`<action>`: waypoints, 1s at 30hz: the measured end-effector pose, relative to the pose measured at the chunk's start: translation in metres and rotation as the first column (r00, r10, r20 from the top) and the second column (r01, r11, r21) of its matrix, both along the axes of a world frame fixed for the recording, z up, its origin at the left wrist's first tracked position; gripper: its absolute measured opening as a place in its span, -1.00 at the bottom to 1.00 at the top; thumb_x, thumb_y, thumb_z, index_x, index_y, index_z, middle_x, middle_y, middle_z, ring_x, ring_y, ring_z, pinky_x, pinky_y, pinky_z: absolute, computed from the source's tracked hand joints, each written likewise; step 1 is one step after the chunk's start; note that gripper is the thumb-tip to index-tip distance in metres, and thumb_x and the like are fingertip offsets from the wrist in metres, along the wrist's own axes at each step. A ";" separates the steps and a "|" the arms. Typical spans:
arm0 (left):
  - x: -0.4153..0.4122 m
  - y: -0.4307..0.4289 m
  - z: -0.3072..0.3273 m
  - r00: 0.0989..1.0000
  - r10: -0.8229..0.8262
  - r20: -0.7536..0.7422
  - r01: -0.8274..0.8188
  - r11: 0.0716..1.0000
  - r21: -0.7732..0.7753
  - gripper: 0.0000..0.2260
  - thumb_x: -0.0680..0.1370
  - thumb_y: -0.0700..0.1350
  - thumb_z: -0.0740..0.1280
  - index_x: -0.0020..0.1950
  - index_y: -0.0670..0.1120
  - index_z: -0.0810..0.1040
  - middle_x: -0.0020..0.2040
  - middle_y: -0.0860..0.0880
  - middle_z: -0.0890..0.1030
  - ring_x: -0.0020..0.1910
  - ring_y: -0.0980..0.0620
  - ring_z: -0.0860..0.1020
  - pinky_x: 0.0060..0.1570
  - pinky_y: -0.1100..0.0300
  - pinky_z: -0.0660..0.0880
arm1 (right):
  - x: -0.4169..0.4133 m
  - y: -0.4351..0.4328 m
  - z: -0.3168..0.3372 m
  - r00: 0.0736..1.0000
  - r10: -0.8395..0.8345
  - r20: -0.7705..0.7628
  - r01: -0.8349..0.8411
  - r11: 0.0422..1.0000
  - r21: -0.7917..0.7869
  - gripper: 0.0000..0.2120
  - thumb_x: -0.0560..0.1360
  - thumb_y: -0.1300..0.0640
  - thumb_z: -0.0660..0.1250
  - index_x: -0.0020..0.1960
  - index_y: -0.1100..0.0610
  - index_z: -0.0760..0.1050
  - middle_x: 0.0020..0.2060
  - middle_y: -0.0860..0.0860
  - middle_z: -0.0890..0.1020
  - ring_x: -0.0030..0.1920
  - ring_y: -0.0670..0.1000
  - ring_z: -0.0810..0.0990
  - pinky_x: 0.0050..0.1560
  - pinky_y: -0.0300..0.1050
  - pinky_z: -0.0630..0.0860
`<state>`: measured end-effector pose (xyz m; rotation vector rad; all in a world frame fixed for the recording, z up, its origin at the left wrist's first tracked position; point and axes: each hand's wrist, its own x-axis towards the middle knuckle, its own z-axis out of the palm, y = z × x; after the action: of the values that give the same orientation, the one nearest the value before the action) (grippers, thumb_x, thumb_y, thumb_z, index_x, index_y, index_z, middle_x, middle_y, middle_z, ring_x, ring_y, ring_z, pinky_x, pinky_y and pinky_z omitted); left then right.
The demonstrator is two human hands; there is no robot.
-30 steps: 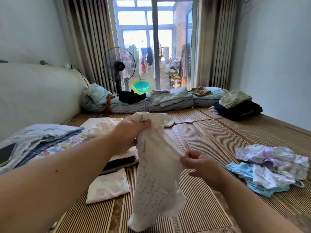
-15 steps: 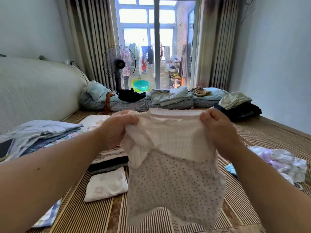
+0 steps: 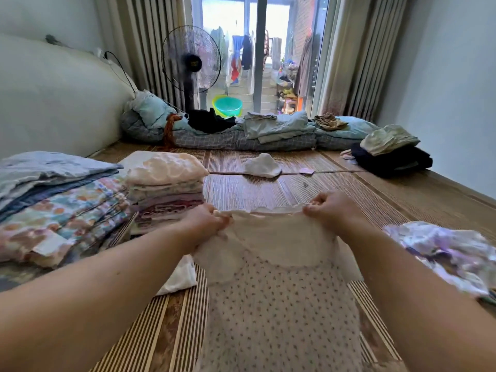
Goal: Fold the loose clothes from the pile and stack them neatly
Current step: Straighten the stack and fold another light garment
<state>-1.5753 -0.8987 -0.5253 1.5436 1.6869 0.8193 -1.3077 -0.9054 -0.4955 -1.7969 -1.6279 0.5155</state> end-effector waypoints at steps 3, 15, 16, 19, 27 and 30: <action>0.008 0.028 -0.043 0.998 0.061 0.032 -0.060 0.998 -0.023 -0.53 0.50 0.05 0.41 0.33 -0.10 0.42 0.21 -0.18 0.54 0.17 -0.18 0.53 0.18 -0.06 0.50 | -0.001 0.022 -0.050 0.961 -0.087 -0.262 0.082 0.996 -0.029 -0.63 0.47 0.01 0.42 0.22 0.11 0.50 0.10 0.10 0.58 0.13 0.15 0.56 0.16 0.15 0.51; 0.007 0.068 -0.136 0.883 -0.034 -0.467 -0.130 0.941 -0.313 -0.31 0.41 0.01 0.49 0.45 -0.09 0.29 0.09 -0.06 0.55 -0.09 0.02 0.54 -0.29 0.21 0.43 | 0.065 0.032 -0.172 0.910 -0.038 0.413 0.265 0.819 -0.509 -0.43 0.28 -0.36 0.39 0.07 0.05 0.52 0.05 0.03 0.59 0.11 0.08 0.52 0.04 -0.08 0.42; 0.008 0.068 -0.137 0.837 -0.061 -0.544 -0.149 0.931 -0.335 -0.43 0.41 0.02 0.47 0.33 -0.14 0.38 -0.07 -0.02 0.54 -0.20 0.05 0.52 -0.40 0.23 0.40 | 0.065 0.034 -0.174 0.909 -0.047 0.414 0.270 0.823 -0.500 -0.50 0.30 -0.33 0.40 0.00 0.04 0.53 -0.01 0.00 0.61 0.05 0.05 0.53 -0.01 -0.08 0.42; 0.011 0.069 -0.139 0.752 -0.175 -0.635 -0.121 0.911 -0.394 -0.75 0.43 0.04 0.40 -0.07 -0.13 0.56 -0.25 -0.01 0.57 -0.31 0.06 0.56 -0.49 0.24 0.42 | 0.066 0.038 -0.170 0.961 -0.131 0.243 0.235 0.851 -0.469 -0.81 0.38 -0.01 0.44 -0.19 0.09 0.50 -0.23 0.03 0.60 -0.22 0.01 0.55 -0.29 -0.13 0.43; 0.021 0.078 -0.107 0.919 -0.086 -0.385 -0.022 0.963 -0.268 -0.82 0.47 -0.27 0.32 -0.31 -0.13 0.40 -0.36 -0.09 0.46 -0.41 -0.03 0.46 -0.39 0.17 0.44 | 0.056 0.040 -0.138 0.980 -0.160 0.115 0.190 0.923 -0.334 -0.83 0.40 0.16 0.42 -0.09 0.08 0.43 -0.18 0.05 0.57 -0.24 0.00 0.55 -0.40 -0.16 0.42; 0.042 0.067 -0.090 0.956 -0.163 0.245 0.257 0.866 -0.429 -0.88 0.49 -0.27 0.39 -0.06 -0.19 0.47 -0.22 -0.14 0.53 -0.41 0.03 0.54 -0.43 0.22 0.53 | 0.036 0.039 -0.124 0.940 0.003 -0.340 -0.172 0.869 -0.465 -0.74 0.42 0.09 0.47 0.05 0.09 0.48 -0.10 0.13 0.65 -0.20 0.09 0.70 -0.33 -0.17 0.58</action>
<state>-1.5328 -0.8315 -0.6152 1.2401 1.4036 0.4042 -1.2717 -0.8667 -0.6197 -1.8513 -1.4267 1.3003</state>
